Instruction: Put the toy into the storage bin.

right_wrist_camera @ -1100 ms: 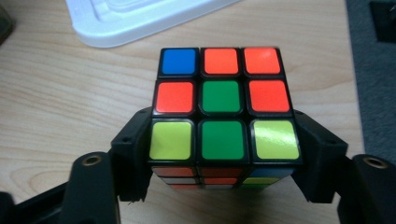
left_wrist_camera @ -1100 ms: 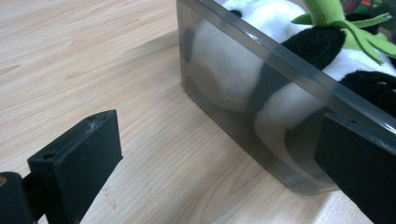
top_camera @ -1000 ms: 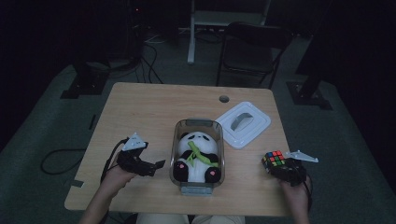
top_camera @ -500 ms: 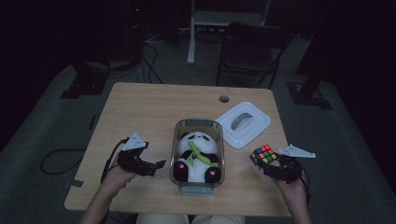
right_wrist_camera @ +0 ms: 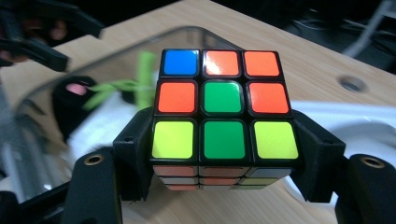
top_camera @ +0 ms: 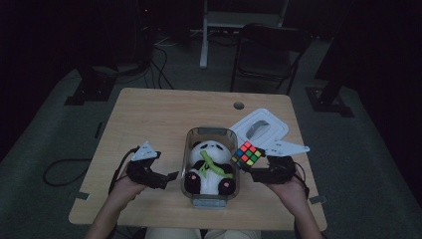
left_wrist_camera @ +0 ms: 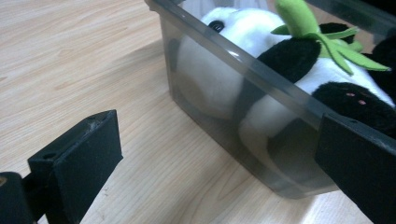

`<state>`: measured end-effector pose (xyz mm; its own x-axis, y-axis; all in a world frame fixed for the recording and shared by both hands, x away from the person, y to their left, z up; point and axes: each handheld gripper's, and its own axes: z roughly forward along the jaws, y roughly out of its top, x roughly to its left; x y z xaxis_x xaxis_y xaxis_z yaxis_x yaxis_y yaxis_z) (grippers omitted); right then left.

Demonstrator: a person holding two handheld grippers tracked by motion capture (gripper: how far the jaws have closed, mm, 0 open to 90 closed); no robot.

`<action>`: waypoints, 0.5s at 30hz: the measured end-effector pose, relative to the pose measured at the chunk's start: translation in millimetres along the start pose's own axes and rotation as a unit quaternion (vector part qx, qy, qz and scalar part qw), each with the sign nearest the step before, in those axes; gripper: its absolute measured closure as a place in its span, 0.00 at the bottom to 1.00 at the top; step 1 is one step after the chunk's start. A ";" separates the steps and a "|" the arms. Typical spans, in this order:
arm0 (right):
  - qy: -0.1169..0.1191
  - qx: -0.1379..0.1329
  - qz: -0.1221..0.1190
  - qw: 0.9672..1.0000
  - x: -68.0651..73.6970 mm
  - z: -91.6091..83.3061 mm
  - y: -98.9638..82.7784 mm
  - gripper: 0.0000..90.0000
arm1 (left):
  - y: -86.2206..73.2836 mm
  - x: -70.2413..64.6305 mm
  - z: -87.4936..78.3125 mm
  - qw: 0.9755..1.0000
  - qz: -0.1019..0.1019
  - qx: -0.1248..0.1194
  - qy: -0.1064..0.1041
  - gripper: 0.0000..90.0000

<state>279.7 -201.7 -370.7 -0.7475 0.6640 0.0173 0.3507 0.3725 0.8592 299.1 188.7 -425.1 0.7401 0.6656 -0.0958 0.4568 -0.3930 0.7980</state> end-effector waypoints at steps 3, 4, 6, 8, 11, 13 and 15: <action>0.028 -0.001 -0.015 1.000 10.5 11.8 8.7 0.37 | 0.4 -0.8 -0.4 1.000 0.002 -0.001 0.000 0.02; 0.037 0.000 -0.019 0.999 13.8 15.7 11.2 0.37 | 0.3 -0.9 -0.4 1.000 0.002 0.000 0.001 0.02; 0.045 0.001 -0.024 0.999 17.3 19.4 13.4 0.37 | 0.2 -0.8 -0.5 1.000 0.001 -0.001 0.000 0.02; 0.062 0.006 -0.034 0.998 23.2 26.7 17.2 0.37 | 0.3 -0.8 -0.7 1.000 0.002 0.000 0.000 0.02; 0.082 0.017 -0.050 0.995 31.6 36.0 21.2 0.37 | 1.2 -1.8 -2.2 1.000 0.004 -0.002 0.002 0.02; 0.092 0.025 -0.058 0.994 35.9 40.9 22.6 0.37 | 2.8 -2.9 -4.1 1.000 0.005 -0.005 0.002 0.02; 0.112 0.034 -0.063 0.991 41.0 46.3 22.3 0.37 | 7.0 -4.9 -7.5 1.000 0.006 -0.008 0.001 0.02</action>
<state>283.0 -136.1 -374.5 -0.8915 0.4519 0.0314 0.2779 0.4910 0.8257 295.0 187.5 -414.6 0.7441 0.6625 -0.0858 0.4409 -0.3906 0.8081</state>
